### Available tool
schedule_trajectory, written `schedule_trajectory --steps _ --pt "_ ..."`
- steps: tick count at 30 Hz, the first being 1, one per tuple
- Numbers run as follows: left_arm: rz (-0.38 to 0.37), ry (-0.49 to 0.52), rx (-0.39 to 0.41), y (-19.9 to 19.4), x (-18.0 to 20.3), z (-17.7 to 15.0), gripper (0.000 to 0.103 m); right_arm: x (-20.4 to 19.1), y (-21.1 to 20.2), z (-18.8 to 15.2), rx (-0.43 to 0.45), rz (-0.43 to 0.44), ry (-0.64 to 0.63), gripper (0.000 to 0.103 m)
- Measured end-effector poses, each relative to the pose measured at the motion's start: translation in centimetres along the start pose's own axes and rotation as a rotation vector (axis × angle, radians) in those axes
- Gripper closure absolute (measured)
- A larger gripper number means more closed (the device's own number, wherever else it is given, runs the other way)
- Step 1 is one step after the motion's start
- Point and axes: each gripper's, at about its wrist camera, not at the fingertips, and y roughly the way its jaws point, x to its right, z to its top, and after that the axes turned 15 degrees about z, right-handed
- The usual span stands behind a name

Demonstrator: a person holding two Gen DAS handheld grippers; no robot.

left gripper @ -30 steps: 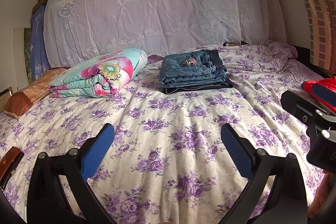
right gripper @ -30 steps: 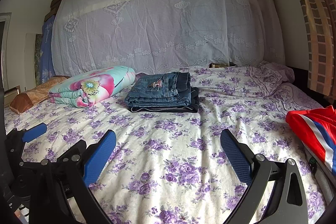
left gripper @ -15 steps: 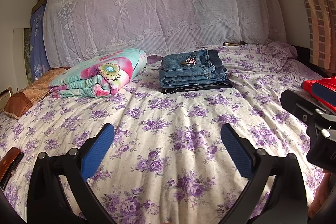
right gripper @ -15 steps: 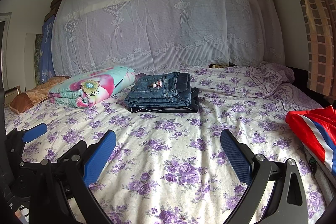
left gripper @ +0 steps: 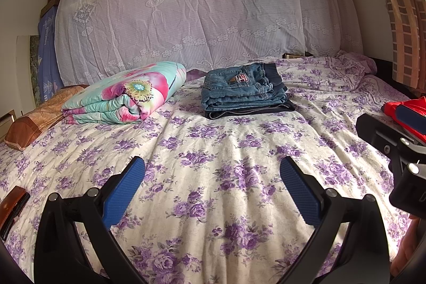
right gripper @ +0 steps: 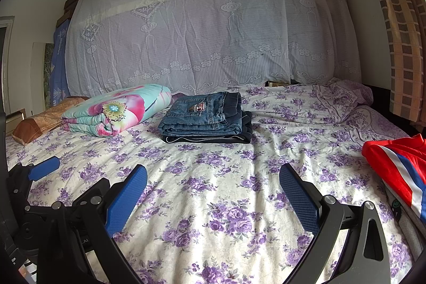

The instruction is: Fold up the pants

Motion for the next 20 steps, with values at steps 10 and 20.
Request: schedule_trajectory --steps 10,20 --pt "-0.007 -0.014 0.006 -0.06 0.07 0.2 0.004 -0.03 0.02 0.02 0.0 0.0 -0.001 0.003" --pt "-0.002 0.007 0.01 -0.24 0.24 0.38 0.004 0.02 0.02 0.02 -0.001 0.001 -0.002 0.003"
